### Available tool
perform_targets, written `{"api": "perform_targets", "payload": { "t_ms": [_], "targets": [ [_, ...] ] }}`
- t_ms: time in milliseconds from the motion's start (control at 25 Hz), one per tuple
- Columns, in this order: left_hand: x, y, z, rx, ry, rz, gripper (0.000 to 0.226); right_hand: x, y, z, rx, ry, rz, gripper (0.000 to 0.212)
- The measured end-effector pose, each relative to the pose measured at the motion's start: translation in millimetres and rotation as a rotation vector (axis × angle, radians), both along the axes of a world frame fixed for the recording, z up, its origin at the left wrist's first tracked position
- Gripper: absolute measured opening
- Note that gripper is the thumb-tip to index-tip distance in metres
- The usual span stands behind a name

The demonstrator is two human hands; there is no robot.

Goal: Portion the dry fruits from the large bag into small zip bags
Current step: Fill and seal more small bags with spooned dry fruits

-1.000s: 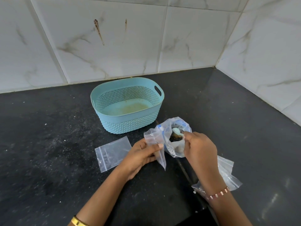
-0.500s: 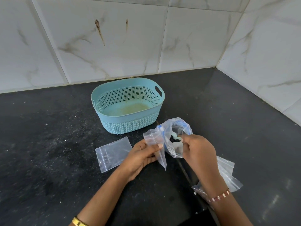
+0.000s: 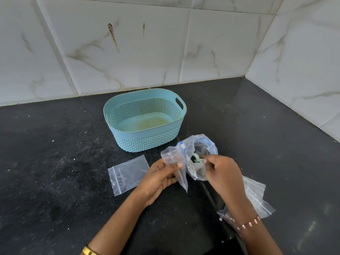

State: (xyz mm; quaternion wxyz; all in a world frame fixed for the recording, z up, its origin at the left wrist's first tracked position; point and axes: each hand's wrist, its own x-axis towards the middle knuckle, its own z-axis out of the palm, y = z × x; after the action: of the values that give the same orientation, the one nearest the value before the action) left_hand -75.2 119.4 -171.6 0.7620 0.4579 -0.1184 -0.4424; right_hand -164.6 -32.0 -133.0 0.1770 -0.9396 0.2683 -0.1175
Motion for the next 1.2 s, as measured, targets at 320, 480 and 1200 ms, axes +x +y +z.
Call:
{"api": "perform_targets", "payload": {
  "t_ms": [320, 480, 1200],
  "targets": [
    [4.2, -8.9, 3.4, -0.048, -0.035, -0.012, 0.033, 5.5, -6.2, 11.6, 0.382, -0.091, -0.119, 0.02],
    [3.5, -22.3, 10.2, -0.081, -0.081, -0.061, 0.055, 5.4, -10.3, 13.6, 0.614, -0.119, -0.236, 0.018],
    [0.4, 3.9, 14.4, 0.301, -0.57, -0.015, 0.025, -9.1, -28.4, 22.1, 1.084, -0.218, -0.476, 0.015]
  ]
}}
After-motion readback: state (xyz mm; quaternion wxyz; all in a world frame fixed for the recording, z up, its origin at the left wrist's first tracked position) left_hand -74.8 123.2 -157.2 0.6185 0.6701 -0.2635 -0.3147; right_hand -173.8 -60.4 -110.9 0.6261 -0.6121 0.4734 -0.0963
